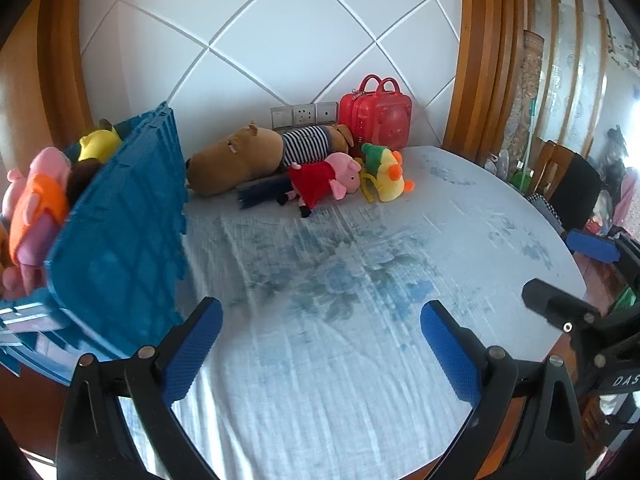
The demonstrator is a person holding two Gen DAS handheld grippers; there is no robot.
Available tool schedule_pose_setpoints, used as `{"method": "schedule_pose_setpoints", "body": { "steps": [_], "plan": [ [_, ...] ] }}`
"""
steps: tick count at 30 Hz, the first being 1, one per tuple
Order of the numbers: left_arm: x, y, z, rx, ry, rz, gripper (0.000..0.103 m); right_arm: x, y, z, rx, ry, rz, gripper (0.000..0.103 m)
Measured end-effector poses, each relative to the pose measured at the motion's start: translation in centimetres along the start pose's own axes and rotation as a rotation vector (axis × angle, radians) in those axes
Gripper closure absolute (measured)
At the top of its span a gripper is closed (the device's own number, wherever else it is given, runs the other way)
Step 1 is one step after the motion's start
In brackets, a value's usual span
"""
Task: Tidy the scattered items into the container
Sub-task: 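Withdraw both tools from the crate back over the bed, then grasp the pink pig plush with the left tool while the right tool grasps the yellow duck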
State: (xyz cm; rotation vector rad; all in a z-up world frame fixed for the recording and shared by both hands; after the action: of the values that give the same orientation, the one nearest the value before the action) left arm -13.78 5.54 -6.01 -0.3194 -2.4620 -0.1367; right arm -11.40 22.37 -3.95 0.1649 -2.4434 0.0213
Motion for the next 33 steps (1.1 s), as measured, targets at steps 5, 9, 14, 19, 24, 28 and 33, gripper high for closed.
{"method": "schedule_pose_setpoints", "body": {
  "steps": [5,9,14,19,24,28,33],
  "plan": [
    [0.6,2.6,1.7,0.025,-0.024,-0.023,0.002,0.3,5.2,0.4,-0.001,-0.003,-0.001,0.000],
    [1.7,3.0,3.5,0.051,-0.048,-0.042,0.002,1.2,8.0,1.5,0.003,-0.014,0.003,0.000],
    [4.4,3.0,6.7,0.077,-0.059,-0.042,0.002,2.9,10.6,3.9,0.010,-0.029,0.028,0.000],
    [7.9,2.4,9.8,0.060,-0.063,-0.061,0.002,5.6,12.2,6.9,-0.013,-0.053,0.028,0.000],
    [11.5,2.0,13.1,0.069,-0.086,-0.053,0.002,8.9,13.7,9.7,-0.010,-0.057,0.046,0.000],
    [14.1,1.8,16.5,0.076,-0.121,-0.079,0.002,10.9,15.2,13.3,-0.009,-0.106,0.057,0.000],
    [17.4,1.8,21.6,0.108,-0.162,-0.115,0.002,14.2,17.3,19.1,0.015,-0.152,0.035,0.000]
  ]
}}
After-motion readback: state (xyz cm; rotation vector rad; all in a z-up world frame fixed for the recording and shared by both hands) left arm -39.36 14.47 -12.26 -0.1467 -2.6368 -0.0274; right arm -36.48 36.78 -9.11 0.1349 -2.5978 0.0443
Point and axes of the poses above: each gripper's, at about its wrist camera, not at the fingertips, and z roughly the way its jaws point, y to its right, x to its top, the point moved 5 cm from there along z, roughly the way its jaws point, and after that the axes turned 9 degrees about -y, right-handed, at the moved point
